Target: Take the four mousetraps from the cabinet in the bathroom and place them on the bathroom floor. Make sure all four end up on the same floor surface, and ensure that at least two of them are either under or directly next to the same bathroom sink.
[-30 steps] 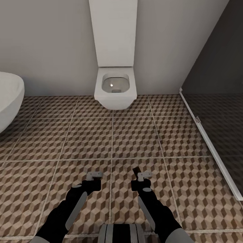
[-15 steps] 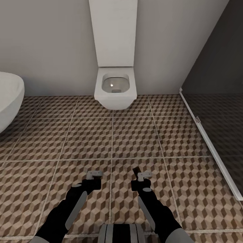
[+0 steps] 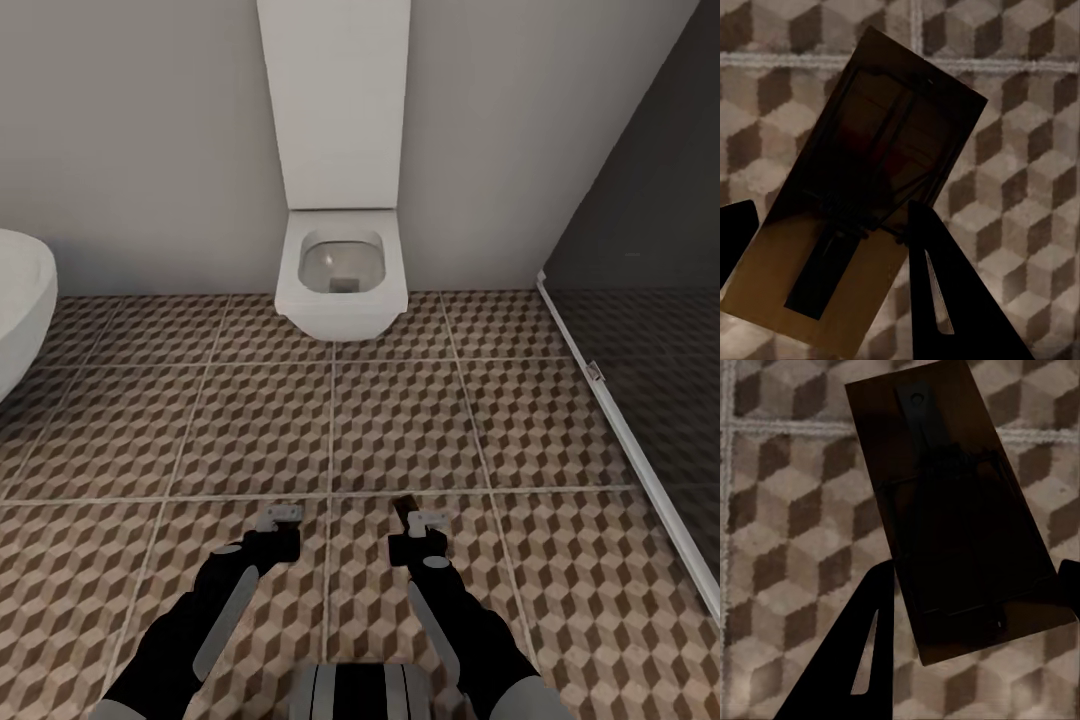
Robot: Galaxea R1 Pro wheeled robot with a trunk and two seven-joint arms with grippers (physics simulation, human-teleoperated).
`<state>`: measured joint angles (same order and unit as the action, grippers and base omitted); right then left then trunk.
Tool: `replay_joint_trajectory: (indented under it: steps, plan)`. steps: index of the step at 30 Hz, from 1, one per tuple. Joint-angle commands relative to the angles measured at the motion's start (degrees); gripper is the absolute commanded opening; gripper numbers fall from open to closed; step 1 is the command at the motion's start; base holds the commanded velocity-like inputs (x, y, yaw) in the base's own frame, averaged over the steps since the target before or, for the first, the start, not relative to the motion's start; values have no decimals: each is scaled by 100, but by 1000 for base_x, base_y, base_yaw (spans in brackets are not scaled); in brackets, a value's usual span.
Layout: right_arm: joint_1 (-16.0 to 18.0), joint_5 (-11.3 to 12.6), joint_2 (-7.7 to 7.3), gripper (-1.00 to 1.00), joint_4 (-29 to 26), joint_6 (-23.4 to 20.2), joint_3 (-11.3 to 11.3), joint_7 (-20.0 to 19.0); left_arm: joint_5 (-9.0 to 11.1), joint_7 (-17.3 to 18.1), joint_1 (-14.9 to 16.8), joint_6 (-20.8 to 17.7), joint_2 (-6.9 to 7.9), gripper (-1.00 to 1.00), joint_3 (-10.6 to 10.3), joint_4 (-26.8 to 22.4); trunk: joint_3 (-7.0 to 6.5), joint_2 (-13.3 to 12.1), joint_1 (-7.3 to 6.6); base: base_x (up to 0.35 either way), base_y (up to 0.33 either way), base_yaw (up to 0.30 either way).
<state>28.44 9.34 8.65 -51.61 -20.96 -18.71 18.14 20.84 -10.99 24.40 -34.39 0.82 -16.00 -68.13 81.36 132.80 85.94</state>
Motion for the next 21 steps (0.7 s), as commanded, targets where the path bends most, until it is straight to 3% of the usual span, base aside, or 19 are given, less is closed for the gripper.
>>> replay_joint_trajectory:
  steps: [1, 21]
  plan:
    - [3, 67, -4, -100, -7, -13, -20, 59, 60, -52, 3, -15, 6, -100, -17, -8, 4, 1, 3, 331, 0, 0]
    - [3, 67, -4, -100, -7, -13, -28, 59, 61, -52, 3, -15, 6, -100, -18, -8, 4, 1, 3, 327, 0, 0]
